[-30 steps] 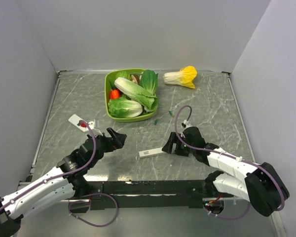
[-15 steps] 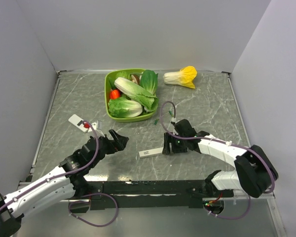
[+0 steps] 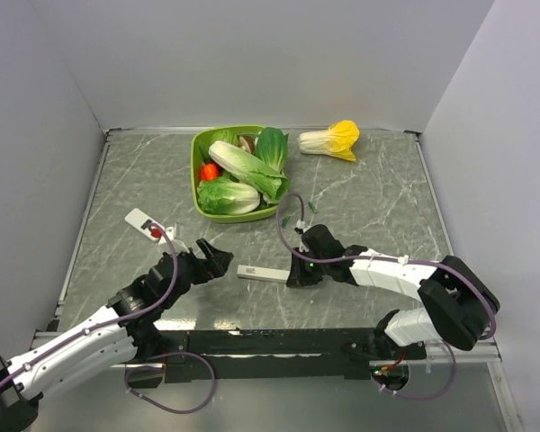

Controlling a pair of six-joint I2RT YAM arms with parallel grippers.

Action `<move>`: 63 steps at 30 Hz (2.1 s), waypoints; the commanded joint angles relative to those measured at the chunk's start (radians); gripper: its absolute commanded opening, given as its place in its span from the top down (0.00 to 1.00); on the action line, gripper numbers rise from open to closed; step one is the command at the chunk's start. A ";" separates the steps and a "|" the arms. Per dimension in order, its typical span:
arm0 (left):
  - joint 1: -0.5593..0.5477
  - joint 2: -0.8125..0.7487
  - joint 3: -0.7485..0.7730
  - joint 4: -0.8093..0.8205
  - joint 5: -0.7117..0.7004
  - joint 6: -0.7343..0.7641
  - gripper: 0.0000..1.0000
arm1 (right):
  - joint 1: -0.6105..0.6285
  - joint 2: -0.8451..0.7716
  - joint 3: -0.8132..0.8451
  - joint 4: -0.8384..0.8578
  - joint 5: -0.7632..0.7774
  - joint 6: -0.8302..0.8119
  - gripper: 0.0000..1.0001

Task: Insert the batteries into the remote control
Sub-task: Place the remote control at the center of the board, then pick up the remote control from the center of the board.

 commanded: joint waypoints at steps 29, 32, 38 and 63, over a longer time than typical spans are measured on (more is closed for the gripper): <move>0.006 -0.276 -0.008 -0.195 -0.146 -0.106 0.01 | 0.229 0.302 0.527 -0.381 0.184 -0.846 0.46; 0.006 -0.271 -0.007 -0.187 -0.141 -0.097 0.01 | 0.232 0.317 0.530 -0.388 0.168 -0.858 0.50; 0.006 -0.247 -0.004 -0.170 -0.132 -0.088 0.01 | 0.244 0.332 0.523 -0.391 0.164 -0.867 0.50; 0.006 -0.231 -0.034 -0.121 -0.101 -0.105 0.01 | 0.263 0.233 0.419 -0.341 0.164 -0.785 0.82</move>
